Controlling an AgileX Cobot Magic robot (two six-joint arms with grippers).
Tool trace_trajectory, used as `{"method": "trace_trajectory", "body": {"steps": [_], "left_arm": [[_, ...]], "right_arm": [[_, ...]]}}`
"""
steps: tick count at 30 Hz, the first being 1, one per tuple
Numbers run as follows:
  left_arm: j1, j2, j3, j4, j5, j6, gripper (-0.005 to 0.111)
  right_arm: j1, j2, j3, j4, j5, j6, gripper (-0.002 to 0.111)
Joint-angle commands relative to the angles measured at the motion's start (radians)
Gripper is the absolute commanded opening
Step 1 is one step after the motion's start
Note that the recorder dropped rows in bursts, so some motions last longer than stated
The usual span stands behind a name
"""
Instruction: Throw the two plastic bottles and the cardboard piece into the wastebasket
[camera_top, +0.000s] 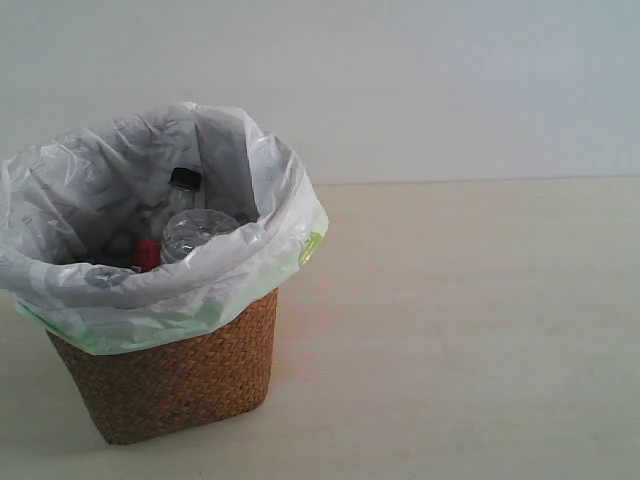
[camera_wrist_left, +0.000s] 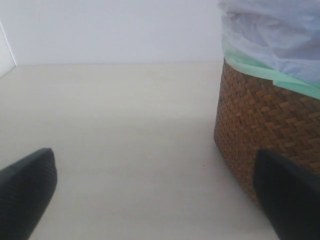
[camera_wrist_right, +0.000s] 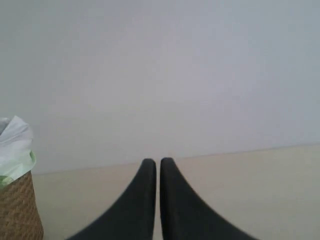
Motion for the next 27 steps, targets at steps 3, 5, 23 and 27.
{"method": "trace_trajectory", "body": {"steps": [3,5,23,27], "left_arm": [[-0.006,-0.003,-0.004,-0.002,-0.008,-0.009,0.108],[-0.006,-0.003,-0.004,-0.002,-0.008,-0.009,0.108],[-0.006,-0.003,-0.004,-0.002,-0.008,-0.009,0.108],[-0.006,-0.003,-0.004,-0.002,-0.008,-0.009,0.108]], "right_arm": [[-0.006,-0.008,0.005,-0.031,0.092,-0.008,0.000],[-0.006,-0.008,0.005,-0.126,0.134,0.044,0.000],[-0.006,-0.008,0.005,-0.578,0.404,0.485,0.000],[-0.006,-0.009,0.005,-0.578,0.403,0.485,0.000]]}}
